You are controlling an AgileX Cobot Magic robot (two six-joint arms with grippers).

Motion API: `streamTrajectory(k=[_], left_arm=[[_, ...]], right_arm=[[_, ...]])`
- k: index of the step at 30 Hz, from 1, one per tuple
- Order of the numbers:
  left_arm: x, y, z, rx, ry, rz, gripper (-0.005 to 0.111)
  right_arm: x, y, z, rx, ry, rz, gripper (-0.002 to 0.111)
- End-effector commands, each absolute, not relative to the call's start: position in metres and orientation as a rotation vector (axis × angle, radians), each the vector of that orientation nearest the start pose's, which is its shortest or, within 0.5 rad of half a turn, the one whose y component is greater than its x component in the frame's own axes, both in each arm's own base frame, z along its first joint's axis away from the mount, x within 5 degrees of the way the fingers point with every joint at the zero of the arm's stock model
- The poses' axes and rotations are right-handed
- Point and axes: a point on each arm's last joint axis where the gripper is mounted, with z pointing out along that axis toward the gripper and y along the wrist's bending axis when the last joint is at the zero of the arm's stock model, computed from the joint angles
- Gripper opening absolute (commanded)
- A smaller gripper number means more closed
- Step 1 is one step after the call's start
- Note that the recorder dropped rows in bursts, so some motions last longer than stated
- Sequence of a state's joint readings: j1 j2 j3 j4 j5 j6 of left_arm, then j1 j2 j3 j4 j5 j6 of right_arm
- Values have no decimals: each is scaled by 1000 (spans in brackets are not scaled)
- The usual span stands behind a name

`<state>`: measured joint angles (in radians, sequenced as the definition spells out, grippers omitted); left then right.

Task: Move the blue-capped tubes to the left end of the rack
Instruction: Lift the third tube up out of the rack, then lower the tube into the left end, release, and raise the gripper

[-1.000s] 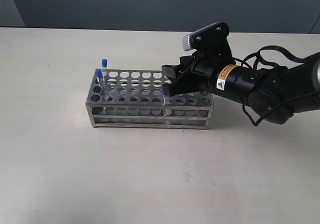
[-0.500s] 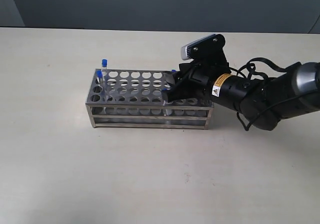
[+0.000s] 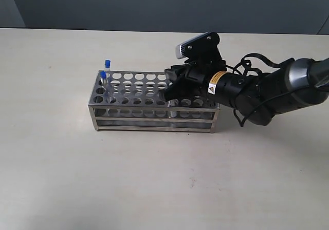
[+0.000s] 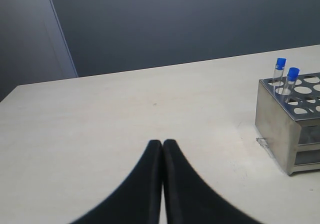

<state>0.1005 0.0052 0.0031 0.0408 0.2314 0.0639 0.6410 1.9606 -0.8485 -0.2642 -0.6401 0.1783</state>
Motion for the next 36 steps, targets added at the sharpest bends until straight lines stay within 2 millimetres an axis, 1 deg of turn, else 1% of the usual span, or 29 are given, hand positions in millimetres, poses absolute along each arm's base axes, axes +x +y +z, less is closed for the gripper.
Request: streamTrajectory(k=[1,4,7,8,9,10,11,12,14,16,17,20,24,30,36], left_arm=[[55,6,193,0,1711,157,1],[55,6,193,0,1711,157,1],[55,6,193,0,1711,157,1],[55,6,193,0,1711,157,1],[55,6,193,0,1711,157,1],[55,6,193,0,1711,157,1],[55,6,193,0,1711,157,1],[55,6,193,0,1711,157,1],[55,6,193,0,1714,157,1],[55,6,193,0,1712,157,1],[55,6,193,0,1712,157,1],[55,6,193,0,1712,157,1],[55,6,193,0,1712,157,1],[55,6,193,0,1712,157,1],[55,6,193,0,1712,157,1]], right_arm=[[296,230,131,-732,1883,523,0],[296,229,139,-731,1880,518,0],[291,226,176,-747,1806,511,0],[287,225,196,-749,1749,516,0],[286,224,203,-746,1725,519,0],[282,223,220,-738,1678,527,0],[281,222,225,-733,1664,528,0],[278,222,235,-731,1632,548,0],[276,226,242,-730,1626,634,0],[273,240,247,-790,1613,736,0],[270,251,251,-835,1589,761,0],[266,281,254,-925,1535,789,0],[264,310,246,-998,1514,810,0],[265,340,227,-1089,1507,811,0],[265,355,209,-1144,1548,782,0]])
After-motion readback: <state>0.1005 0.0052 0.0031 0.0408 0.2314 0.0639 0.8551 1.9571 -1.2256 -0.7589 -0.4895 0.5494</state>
